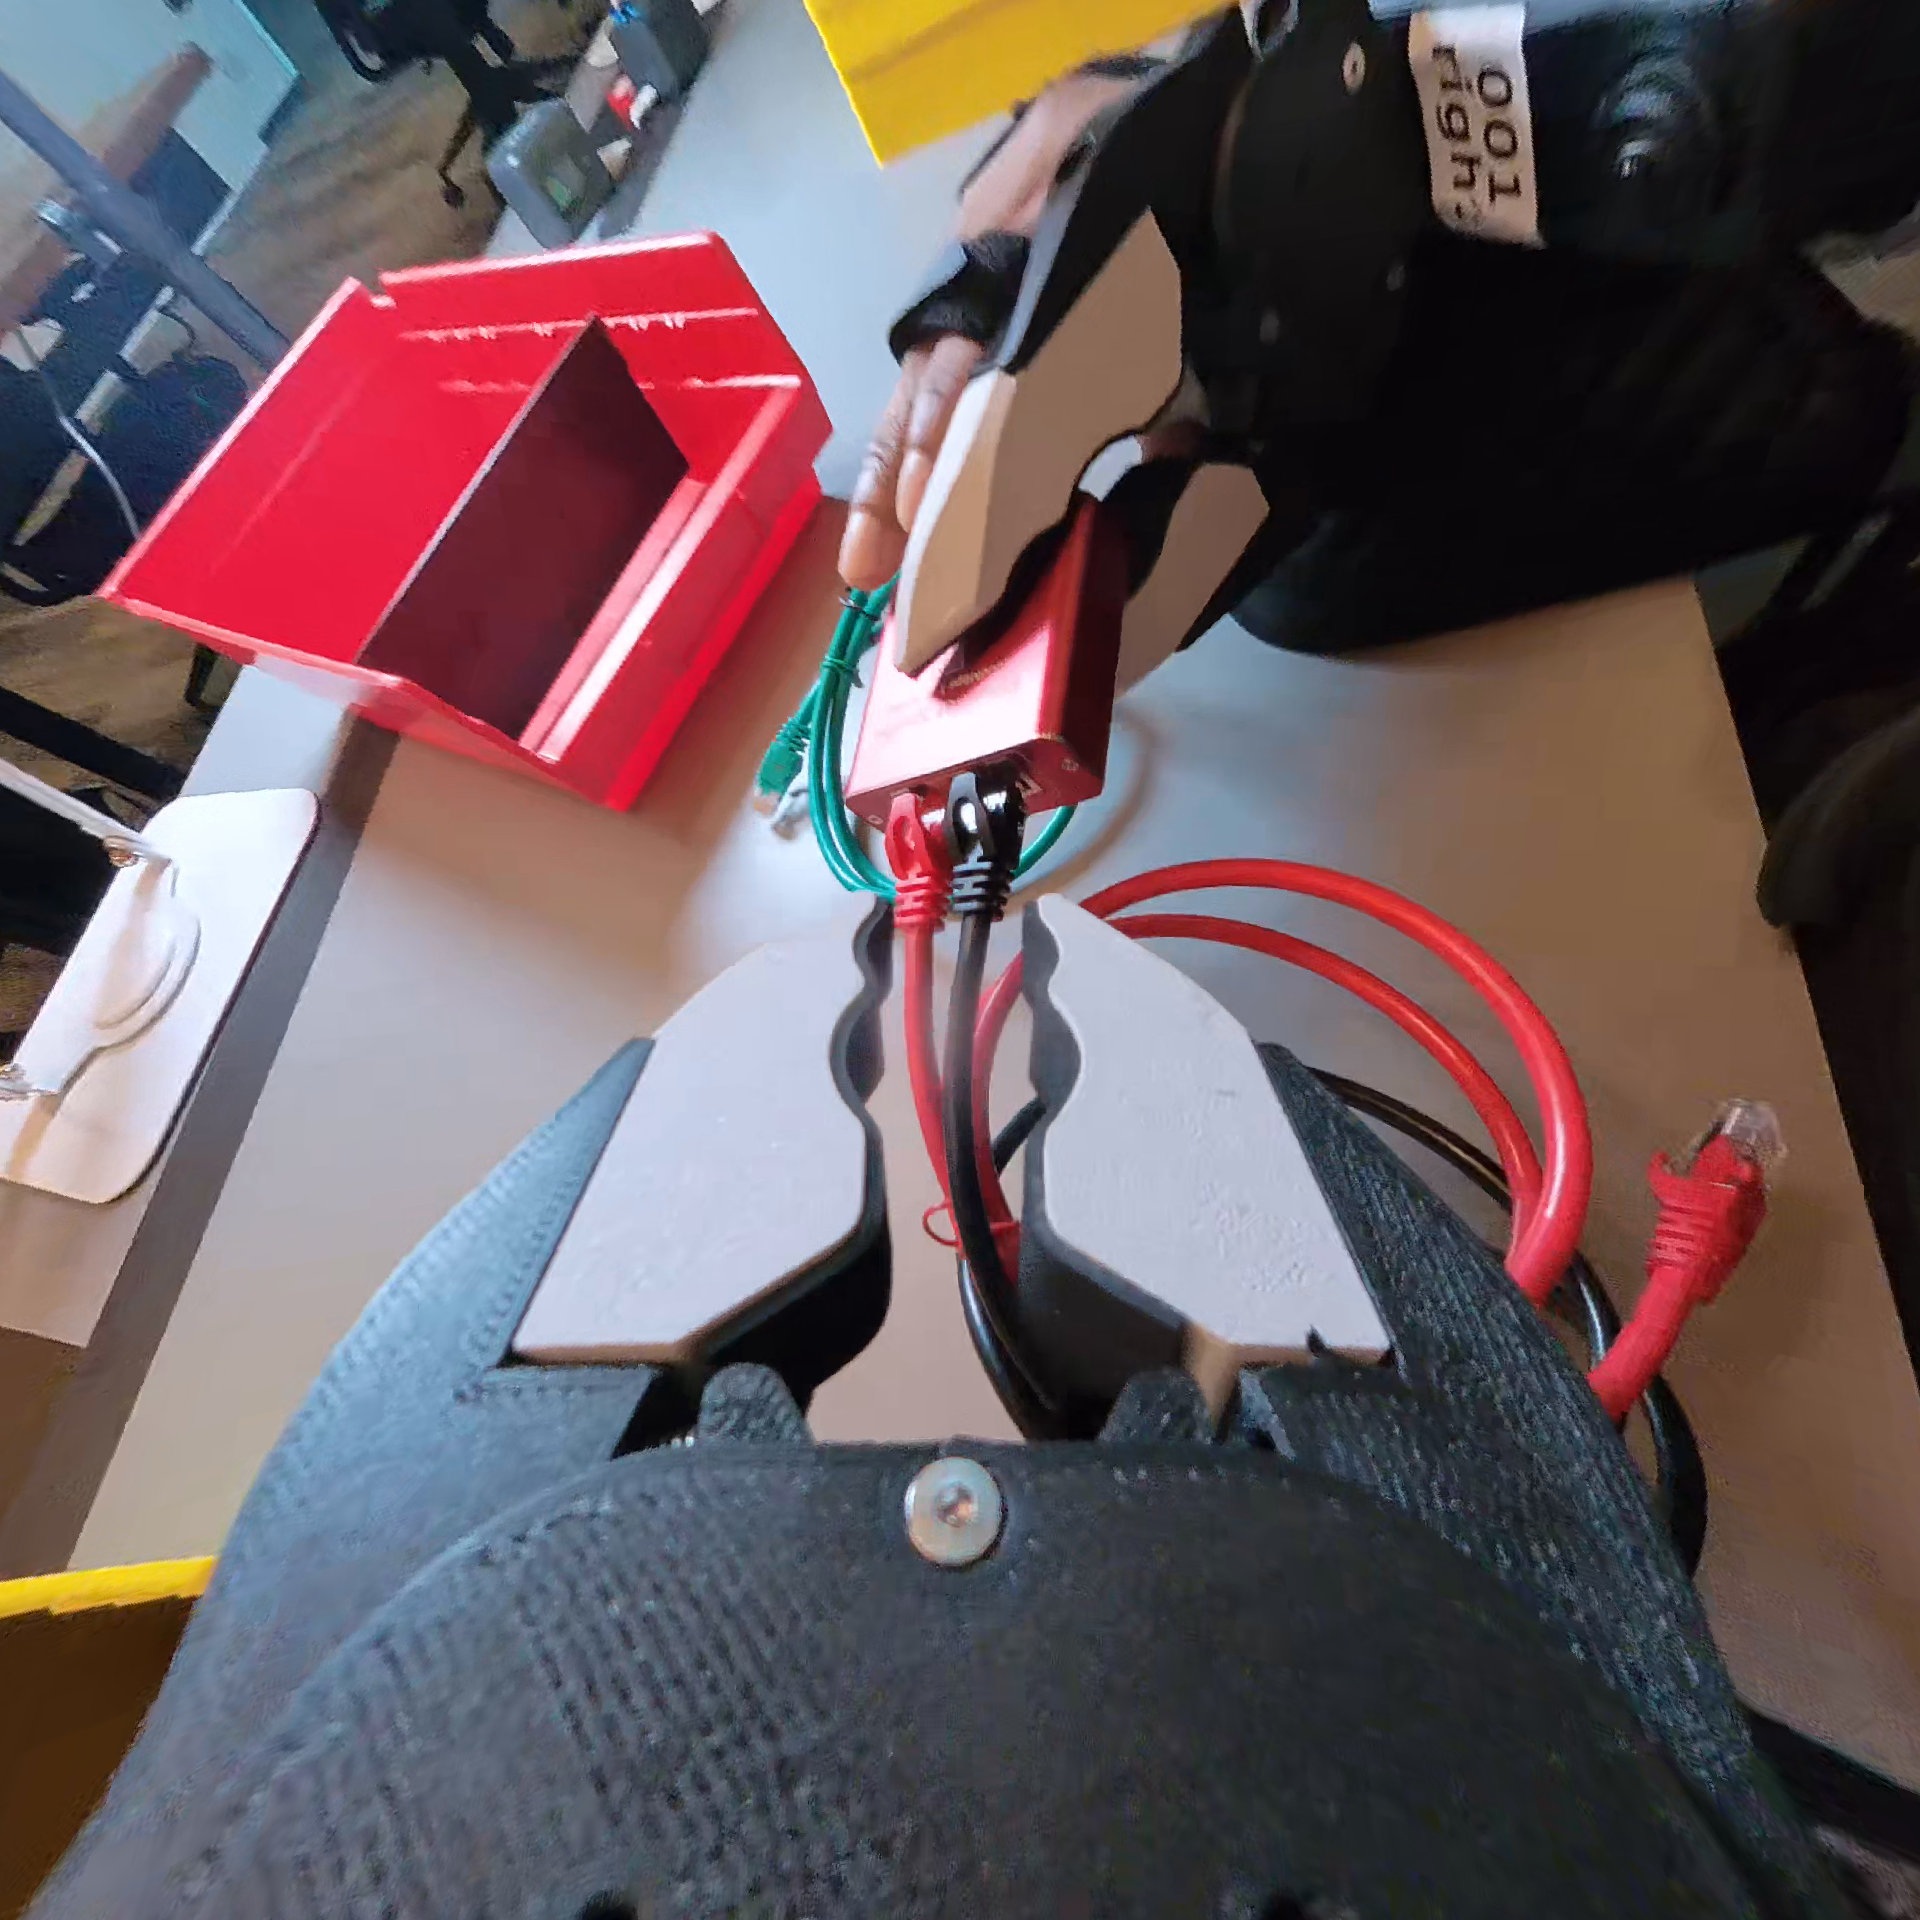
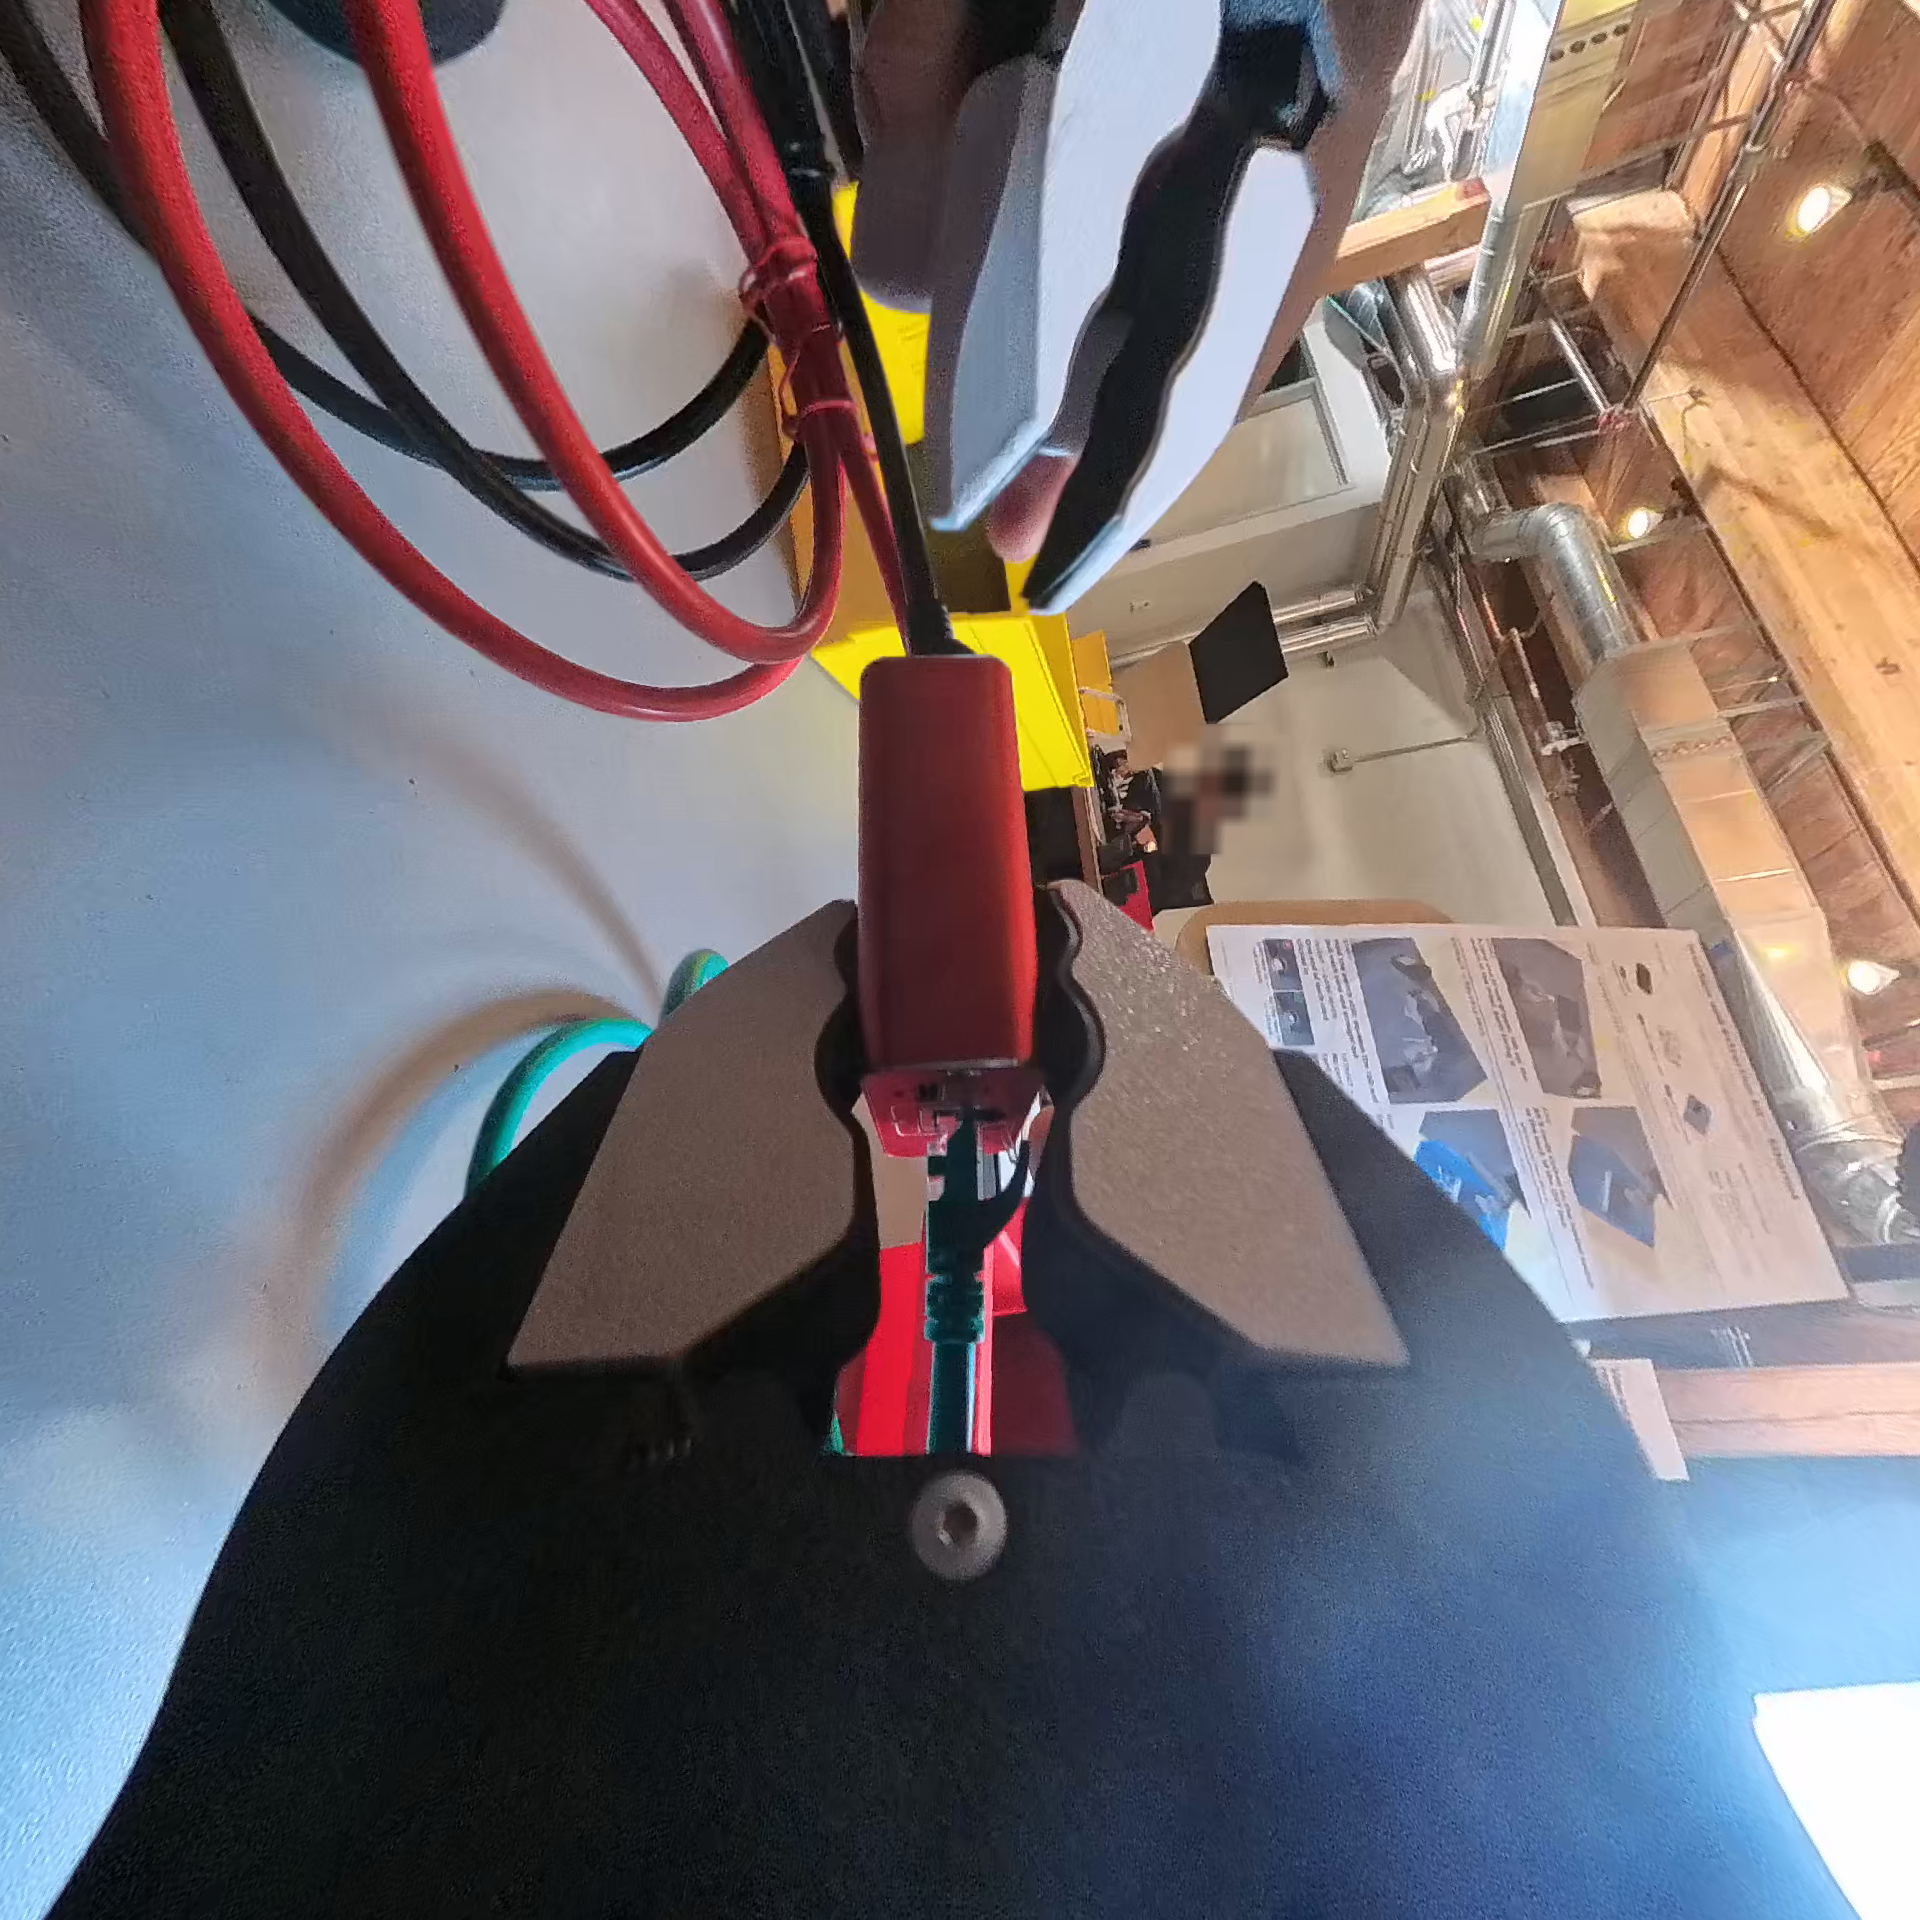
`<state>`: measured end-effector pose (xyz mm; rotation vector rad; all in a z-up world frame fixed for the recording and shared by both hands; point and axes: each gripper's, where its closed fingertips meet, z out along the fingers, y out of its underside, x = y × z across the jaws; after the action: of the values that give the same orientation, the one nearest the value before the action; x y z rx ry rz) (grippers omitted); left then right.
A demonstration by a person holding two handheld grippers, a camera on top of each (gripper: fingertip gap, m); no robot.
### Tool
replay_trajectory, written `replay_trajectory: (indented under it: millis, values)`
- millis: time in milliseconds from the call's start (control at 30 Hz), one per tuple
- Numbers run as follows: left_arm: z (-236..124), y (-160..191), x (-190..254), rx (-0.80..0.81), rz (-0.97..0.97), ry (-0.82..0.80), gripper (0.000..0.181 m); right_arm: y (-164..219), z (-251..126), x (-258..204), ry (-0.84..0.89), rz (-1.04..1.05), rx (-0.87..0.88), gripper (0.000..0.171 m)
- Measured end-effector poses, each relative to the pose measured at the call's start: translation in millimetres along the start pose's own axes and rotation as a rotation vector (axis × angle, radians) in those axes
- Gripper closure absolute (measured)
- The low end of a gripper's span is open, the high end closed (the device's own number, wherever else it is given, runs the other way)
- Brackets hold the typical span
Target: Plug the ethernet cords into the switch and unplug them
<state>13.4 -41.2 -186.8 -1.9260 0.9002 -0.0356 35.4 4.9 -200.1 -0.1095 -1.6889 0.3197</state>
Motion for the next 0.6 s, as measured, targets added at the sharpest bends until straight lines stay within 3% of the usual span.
replay_trajectory:
  millis: [167,467,600]
  values:
    - [5,5,0,-0.040,0.048,-0.060,0.150,4,5,1,-0.017,0.040,-0.048,0.142]
    - [28,-9,-5,-0.063,0.273,-0.187,0.154,-17,18,6,-0.433,0.289,-0.125,0.142]
    - [10,-21,-24,0.088,0.098,-0.171,0.154,-31,11,57,-0.403,0.456,-0.047,0.129]
